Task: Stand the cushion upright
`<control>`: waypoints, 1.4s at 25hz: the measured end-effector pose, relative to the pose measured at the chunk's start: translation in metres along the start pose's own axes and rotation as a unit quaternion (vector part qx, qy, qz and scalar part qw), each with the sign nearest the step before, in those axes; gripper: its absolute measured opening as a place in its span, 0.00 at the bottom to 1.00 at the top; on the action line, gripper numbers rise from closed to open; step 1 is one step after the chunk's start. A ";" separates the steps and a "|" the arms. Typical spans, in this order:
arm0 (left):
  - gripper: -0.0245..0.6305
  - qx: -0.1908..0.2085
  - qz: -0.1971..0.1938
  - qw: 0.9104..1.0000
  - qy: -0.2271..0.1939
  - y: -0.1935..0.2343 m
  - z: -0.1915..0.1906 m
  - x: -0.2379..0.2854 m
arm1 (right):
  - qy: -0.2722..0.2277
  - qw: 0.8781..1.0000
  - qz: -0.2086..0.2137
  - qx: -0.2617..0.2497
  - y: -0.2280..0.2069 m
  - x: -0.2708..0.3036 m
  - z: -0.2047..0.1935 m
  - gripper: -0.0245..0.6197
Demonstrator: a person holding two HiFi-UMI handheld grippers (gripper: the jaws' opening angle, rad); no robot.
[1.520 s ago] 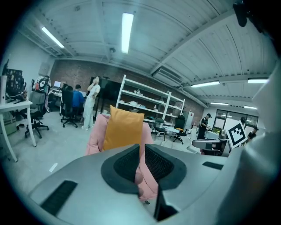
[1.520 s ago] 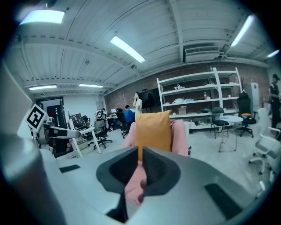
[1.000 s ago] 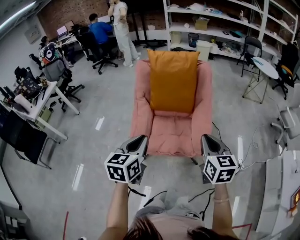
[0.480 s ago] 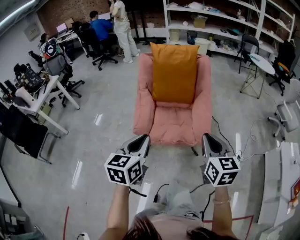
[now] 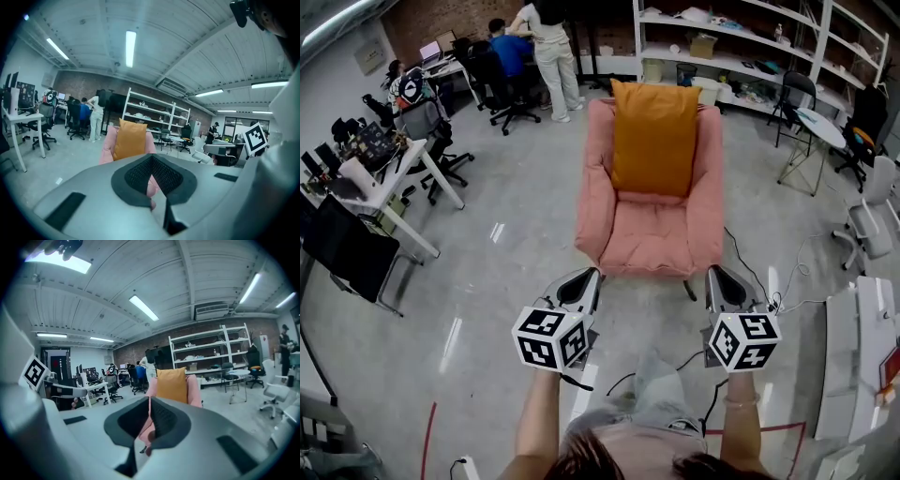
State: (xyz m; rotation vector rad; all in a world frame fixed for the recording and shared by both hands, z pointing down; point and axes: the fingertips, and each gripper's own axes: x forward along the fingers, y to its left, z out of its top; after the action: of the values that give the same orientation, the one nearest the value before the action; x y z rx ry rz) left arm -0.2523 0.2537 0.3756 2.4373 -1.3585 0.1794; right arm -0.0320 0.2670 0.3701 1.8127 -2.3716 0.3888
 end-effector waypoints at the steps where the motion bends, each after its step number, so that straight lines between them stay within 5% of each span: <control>1: 0.04 0.000 0.000 1.000 -0.003 -0.001 -0.001 -0.005 | -0.002 1.000 -0.004 0.000 0.002 -0.006 0.000 0.08; 16: 0.03 -0.007 0.010 1.000 -0.018 -0.029 -0.009 -0.043 | -0.006 1.000 0.000 -0.009 0.016 -0.064 0.001 0.07; 35: 0.03 -0.028 0.087 0.995 -0.043 -0.116 -0.021 -0.043 | 0.004 0.997 0.068 -0.039 -0.049 -0.113 -0.004 0.06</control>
State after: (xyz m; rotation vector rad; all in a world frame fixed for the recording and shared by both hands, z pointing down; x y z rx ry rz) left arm -0.1762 0.3517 0.3560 2.3042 -1.5904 0.0782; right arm 0.0456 0.3609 0.3510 1.6190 -2.4764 0.3137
